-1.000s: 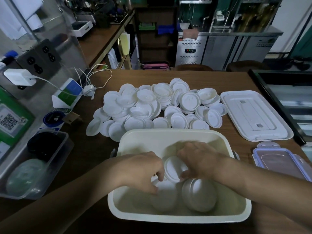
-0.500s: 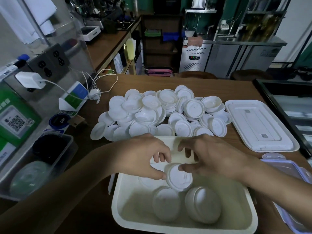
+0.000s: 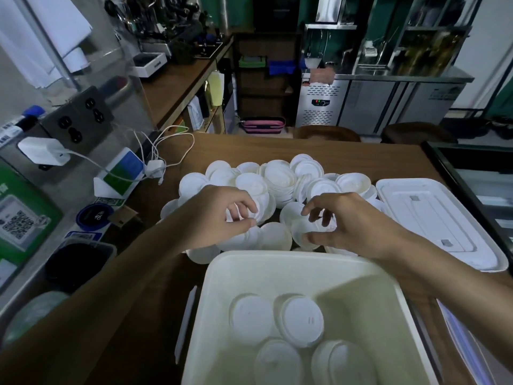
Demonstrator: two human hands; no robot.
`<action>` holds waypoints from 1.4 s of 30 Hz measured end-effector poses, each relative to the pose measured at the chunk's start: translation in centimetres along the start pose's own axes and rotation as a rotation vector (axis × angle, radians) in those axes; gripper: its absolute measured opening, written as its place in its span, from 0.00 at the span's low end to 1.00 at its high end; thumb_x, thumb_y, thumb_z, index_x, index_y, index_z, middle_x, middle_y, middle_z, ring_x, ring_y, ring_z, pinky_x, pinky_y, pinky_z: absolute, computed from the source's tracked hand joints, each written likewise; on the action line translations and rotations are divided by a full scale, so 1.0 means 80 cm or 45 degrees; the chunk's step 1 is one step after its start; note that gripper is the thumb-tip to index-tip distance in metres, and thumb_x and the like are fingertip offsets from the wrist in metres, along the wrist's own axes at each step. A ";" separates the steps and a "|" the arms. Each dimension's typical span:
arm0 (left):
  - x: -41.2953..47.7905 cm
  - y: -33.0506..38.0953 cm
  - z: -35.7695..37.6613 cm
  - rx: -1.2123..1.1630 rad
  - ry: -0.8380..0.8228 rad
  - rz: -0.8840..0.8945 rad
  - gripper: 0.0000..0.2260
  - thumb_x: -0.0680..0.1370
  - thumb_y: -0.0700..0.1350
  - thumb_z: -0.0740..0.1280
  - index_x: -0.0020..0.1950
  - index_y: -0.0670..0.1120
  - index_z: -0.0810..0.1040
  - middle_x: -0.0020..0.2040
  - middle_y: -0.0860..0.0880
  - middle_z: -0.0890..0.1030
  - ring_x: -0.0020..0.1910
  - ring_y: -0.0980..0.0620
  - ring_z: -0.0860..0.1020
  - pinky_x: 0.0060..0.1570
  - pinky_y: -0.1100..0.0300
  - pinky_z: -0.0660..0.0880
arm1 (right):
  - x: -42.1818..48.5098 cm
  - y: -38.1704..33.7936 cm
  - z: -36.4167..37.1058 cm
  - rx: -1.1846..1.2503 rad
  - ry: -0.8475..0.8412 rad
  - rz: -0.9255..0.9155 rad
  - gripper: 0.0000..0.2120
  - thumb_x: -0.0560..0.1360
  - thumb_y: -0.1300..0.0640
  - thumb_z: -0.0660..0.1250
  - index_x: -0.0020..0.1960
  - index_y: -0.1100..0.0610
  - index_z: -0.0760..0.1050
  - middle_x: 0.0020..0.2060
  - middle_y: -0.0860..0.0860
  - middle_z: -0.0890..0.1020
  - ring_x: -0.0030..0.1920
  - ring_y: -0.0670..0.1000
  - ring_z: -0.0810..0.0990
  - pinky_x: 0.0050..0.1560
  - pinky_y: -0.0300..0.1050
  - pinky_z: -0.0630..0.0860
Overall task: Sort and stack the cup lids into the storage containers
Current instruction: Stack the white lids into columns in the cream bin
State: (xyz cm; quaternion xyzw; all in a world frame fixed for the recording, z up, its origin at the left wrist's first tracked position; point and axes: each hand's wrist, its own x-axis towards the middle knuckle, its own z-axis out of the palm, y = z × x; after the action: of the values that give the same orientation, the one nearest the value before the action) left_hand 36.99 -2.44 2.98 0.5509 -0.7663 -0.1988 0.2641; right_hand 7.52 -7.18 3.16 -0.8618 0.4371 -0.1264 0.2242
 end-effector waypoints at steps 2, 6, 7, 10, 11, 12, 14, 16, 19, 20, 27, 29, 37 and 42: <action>0.008 -0.022 0.013 0.122 0.124 -0.111 0.14 0.73 0.50 0.80 0.57 0.49 0.85 0.46 0.54 0.84 0.41 0.55 0.83 0.42 0.59 0.80 | 0.016 0.019 0.011 -0.050 -0.034 0.041 0.26 0.68 0.41 0.79 0.62 0.45 0.78 0.49 0.39 0.80 0.47 0.41 0.80 0.47 0.49 0.81; 0.023 -0.053 0.035 0.258 0.195 -0.355 0.27 0.70 0.61 0.78 0.64 0.50 0.81 0.55 0.52 0.82 0.54 0.52 0.80 0.51 0.56 0.77 | 0.038 0.052 0.036 -0.116 -0.118 0.130 0.36 0.66 0.38 0.79 0.70 0.46 0.73 0.58 0.40 0.77 0.56 0.45 0.77 0.58 0.49 0.78; 0.026 -0.060 0.040 0.275 0.157 -0.393 0.29 0.68 0.65 0.77 0.63 0.51 0.80 0.55 0.53 0.81 0.56 0.52 0.79 0.52 0.56 0.75 | 0.042 0.059 0.042 -0.121 -0.135 0.142 0.39 0.65 0.37 0.79 0.72 0.47 0.71 0.60 0.41 0.76 0.60 0.46 0.76 0.60 0.48 0.77; 0.034 -0.077 0.052 0.328 0.032 -0.453 0.31 0.65 0.72 0.72 0.60 0.54 0.77 0.55 0.54 0.78 0.57 0.50 0.77 0.51 0.56 0.73 | 0.050 0.074 0.059 -0.182 -0.174 0.160 0.47 0.63 0.31 0.77 0.75 0.48 0.66 0.65 0.42 0.72 0.67 0.48 0.70 0.63 0.46 0.73; 0.036 -0.082 0.056 0.337 0.013 -0.463 0.32 0.66 0.72 0.71 0.62 0.54 0.76 0.57 0.53 0.78 0.57 0.49 0.78 0.52 0.55 0.74 | 0.052 0.077 0.064 -0.217 -0.183 0.171 0.48 0.63 0.30 0.77 0.76 0.48 0.65 0.67 0.43 0.71 0.68 0.48 0.69 0.62 0.45 0.72; 0.038 -0.084 0.060 0.350 0.022 -0.474 0.33 0.66 0.73 0.72 0.63 0.54 0.76 0.58 0.53 0.78 0.57 0.49 0.78 0.53 0.55 0.75 | 0.053 0.080 0.068 -0.252 -0.193 0.177 0.49 0.63 0.29 0.76 0.77 0.48 0.63 0.67 0.43 0.70 0.68 0.48 0.68 0.60 0.43 0.71; 0.040 -0.086 0.065 0.372 0.076 -0.507 0.33 0.64 0.73 0.72 0.62 0.55 0.76 0.56 0.55 0.78 0.54 0.51 0.78 0.53 0.54 0.77 | 0.054 0.082 0.074 -0.328 -0.213 0.176 0.48 0.64 0.29 0.76 0.77 0.48 0.63 0.66 0.44 0.70 0.66 0.49 0.69 0.57 0.43 0.69; 0.044 -0.088 0.068 0.360 0.086 -0.530 0.32 0.64 0.71 0.73 0.61 0.55 0.76 0.54 0.56 0.78 0.53 0.51 0.78 0.52 0.53 0.78 | 0.054 0.082 0.075 -0.377 -0.229 0.167 0.44 0.66 0.31 0.75 0.75 0.48 0.64 0.64 0.44 0.72 0.63 0.49 0.71 0.54 0.43 0.70; 0.049 -0.089 0.071 0.376 0.056 -0.527 0.25 0.67 0.67 0.72 0.57 0.56 0.76 0.52 0.58 0.78 0.51 0.52 0.79 0.50 0.55 0.77 | 0.054 0.082 0.072 -0.337 -0.198 0.190 0.42 0.67 0.33 0.75 0.75 0.47 0.65 0.63 0.43 0.73 0.64 0.49 0.74 0.55 0.44 0.73; 0.051 -0.088 0.072 0.424 0.067 -0.506 0.20 0.67 0.66 0.71 0.52 0.56 0.75 0.48 0.58 0.77 0.49 0.53 0.80 0.46 0.57 0.74 | 0.054 0.081 0.069 -0.283 -0.178 0.209 0.44 0.66 0.34 0.76 0.76 0.47 0.64 0.65 0.42 0.74 0.65 0.49 0.74 0.56 0.43 0.73; 0.041 -0.067 0.057 0.380 0.046 -0.430 0.17 0.70 0.56 0.73 0.56 0.52 0.77 0.51 0.56 0.79 0.51 0.50 0.80 0.44 0.59 0.74 | 0.039 0.058 0.036 0.016 -0.036 0.236 0.40 0.63 0.42 0.81 0.70 0.46 0.68 0.59 0.41 0.76 0.59 0.47 0.78 0.57 0.45 0.76; 0.034 -0.051 0.044 0.380 0.117 -0.404 0.14 0.69 0.54 0.72 0.52 0.52 0.77 0.46 0.56 0.80 0.47 0.51 0.80 0.37 0.62 0.69 | 0.030 0.047 0.025 0.021 0.029 0.181 0.40 0.61 0.40 0.79 0.69 0.45 0.69 0.60 0.41 0.74 0.59 0.48 0.76 0.60 0.48 0.76; -0.015 -0.008 -0.002 0.025 0.104 -0.236 0.31 0.67 0.59 0.80 0.69 0.61 0.75 0.56 0.62 0.81 0.48 0.65 0.78 0.41 0.76 0.71 | -0.027 -0.034 -0.003 0.193 0.240 0.088 0.40 0.67 0.51 0.82 0.74 0.44 0.67 0.61 0.38 0.77 0.62 0.37 0.75 0.58 0.26 0.70; -0.034 0.026 -0.015 -0.252 -0.017 -0.016 0.34 0.63 0.64 0.80 0.67 0.63 0.76 0.56 0.61 0.82 0.56 0.60 0.82 0.57 0.57 0.81 | -0.073 -0.072 -0.005 0.189 0.265 0.121 0.35 0.66 0.50 0.82 0.67 0.40 0.69 0.57 0.37 0.80 0.60 0.42 0.79 0.58 0.42 0.77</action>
State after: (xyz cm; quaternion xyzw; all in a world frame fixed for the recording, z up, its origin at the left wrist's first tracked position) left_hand 36.86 0.79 4.66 0.5255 -0.7413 -0.2787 0.3109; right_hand 7.89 0.42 6.26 -0.8035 0.4877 -0.2361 0.2465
